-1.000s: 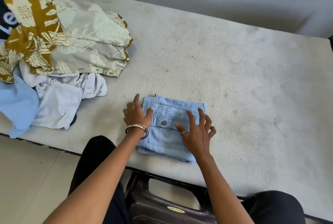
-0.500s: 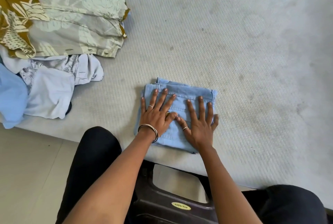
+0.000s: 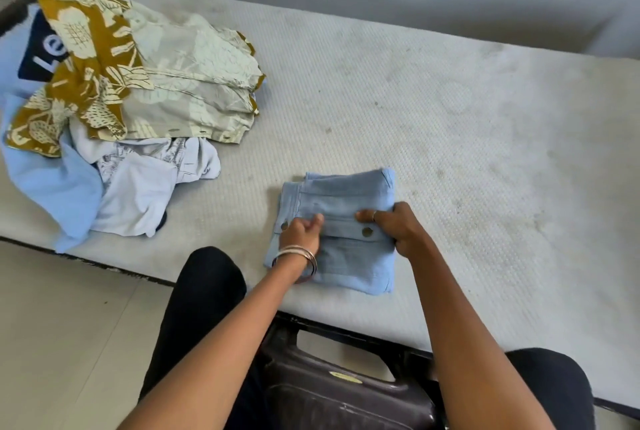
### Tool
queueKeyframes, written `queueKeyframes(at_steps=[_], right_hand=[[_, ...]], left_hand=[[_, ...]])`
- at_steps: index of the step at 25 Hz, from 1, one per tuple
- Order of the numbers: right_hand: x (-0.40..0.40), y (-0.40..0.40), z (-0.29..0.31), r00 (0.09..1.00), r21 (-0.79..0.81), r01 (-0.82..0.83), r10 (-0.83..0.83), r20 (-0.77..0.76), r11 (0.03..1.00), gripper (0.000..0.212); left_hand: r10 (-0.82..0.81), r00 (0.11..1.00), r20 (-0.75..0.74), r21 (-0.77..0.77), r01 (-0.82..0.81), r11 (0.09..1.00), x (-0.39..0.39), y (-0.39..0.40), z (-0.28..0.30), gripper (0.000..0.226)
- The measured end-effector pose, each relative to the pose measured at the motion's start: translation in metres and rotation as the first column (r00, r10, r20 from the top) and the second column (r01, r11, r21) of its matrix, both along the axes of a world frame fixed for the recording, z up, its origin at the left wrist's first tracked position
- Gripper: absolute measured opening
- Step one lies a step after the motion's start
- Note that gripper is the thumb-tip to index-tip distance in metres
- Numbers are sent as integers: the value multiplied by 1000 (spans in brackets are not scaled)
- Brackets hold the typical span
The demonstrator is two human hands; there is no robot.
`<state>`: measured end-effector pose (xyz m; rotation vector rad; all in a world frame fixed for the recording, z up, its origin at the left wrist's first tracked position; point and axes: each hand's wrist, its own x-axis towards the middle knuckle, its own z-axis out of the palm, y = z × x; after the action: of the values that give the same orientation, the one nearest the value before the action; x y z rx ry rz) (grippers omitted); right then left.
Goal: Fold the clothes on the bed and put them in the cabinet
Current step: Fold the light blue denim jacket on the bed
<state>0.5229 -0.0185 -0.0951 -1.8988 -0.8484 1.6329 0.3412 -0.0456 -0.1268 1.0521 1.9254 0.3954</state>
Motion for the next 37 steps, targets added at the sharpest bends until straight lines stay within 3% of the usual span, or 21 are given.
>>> queueKeyframes(at_steps=[1, 2, 4, 6, 8, 9, 10, 11, 12, 13, 15, 16, 18, 20, 22, 24, 25, 28, 30, 33, 37], right_hand=[[-8, 2, 16, 995, 80, -89, 84, 63, 993, 34], [-16, 3, 33, 975, 165, -192, 169, 141, 967, 31], [-27, 1, 74, 869, 296, -422, 289, 401, 857, 27], [-38, -6, 108, 643, 315, -630, 251, 723, 710, 31], [-49, -25, 117, 355, 298, -781, -2, 935, 549, 31], [-53, -38, 107, 243, 283, -825, -145, 959, 489, 30], [-56, -54, 88, 169, 249, -840, -204, 964, 482, 30], [-57, -70, 59, 144, 218, -836, -182, 973, 504, 31], [-55, -86, 28, 139, 176, -829, -110, 984, 530, 32], [-52, -102, 2, 140, 103, -822, 24, 990, 561, 30], [-41, -127, -39, 142, -78, -824, 339, 930, 561, 49], [-34, -135, -54, 139, -152, -842, 480, 866, 518, 64], [-20, -136, -62, 273, -78, -858, 578, 769, 509, 66], [-10, -125, -58, 502, 161, -751, 396, 769, 641, 51], [1, -107, -52, 703, 351, -403, 40, 710, 845, 40], [15, -89, -51, 772, 314, 56, -241, 588, 948, 43], [22, -84, -55, 786, 193, 160, -243, 568, 968, 49], [33, -80, -66, 883, -94, 63, -11, 470, 994, 59], [38, -79, -66, 955, -57, 167, -147, 258, 984, 57], [57, -79, -46, 967, -43, 253, -254, -28, 967, 34], [100, -91, -16, 958, 68, 259, -248, -141, 963, 18]], left_hand=[[229, 947, 226, -103, -211, 972, -2, 1, 4, 71], [409, 815, 411, -220, -347, 912, -3, 2, 13, 78], [492, 581, 648, -366, -329, 871, -5, 3, 37, 85], [436, 448, 781, -396, -184, 900, -7, 8, 65, 90], [266, 489, 831, -275, -54, 960, -13, 17, 58, 64], [355, 387, 851, -360, -62, 931, -14, 24, 43, 37], [216, 586, 781, -247, -28, 969, -22, 22, 25, 26], [214, 715, 665, -172, -131, 976, -21, 22, 6, 39], [278, 727, 628, -152, -235, 960, -24, 18, 6, 52], [392, 641, 659, -283, -272, 920, -20, 13, 5, 68], [479, 583, 656, -469, -181, 864, -19, -8, -7, 87], [424, 595, 683, -449, -116, 886, -20, -21, -11, 84], [344, 622, 703, -393, -64, 917, -24, -31, -36, 70], [230, 747, 623, -291, -51, 955, -20, -27, -46, 56], [210, 858, 469, -194, -132, 972, -9, -16, -48, 34], [224, 911, 347, -162, -177, 971, -1, -5, -48, 44], [237, 925, 296, -168, -194, 966, 0, -2, -52, 50], [216, 955, 203, -153, -187, 970, 8, -2, -52, 53], [217, 949, 231, -156, -184, 971, 11, -3, -43, 56], [263, 907, 327, -144, -228, 963, 18, -3, -29, 53], [220, 846, 485, -64, -216, 974, 57, -4, -9, 57]])
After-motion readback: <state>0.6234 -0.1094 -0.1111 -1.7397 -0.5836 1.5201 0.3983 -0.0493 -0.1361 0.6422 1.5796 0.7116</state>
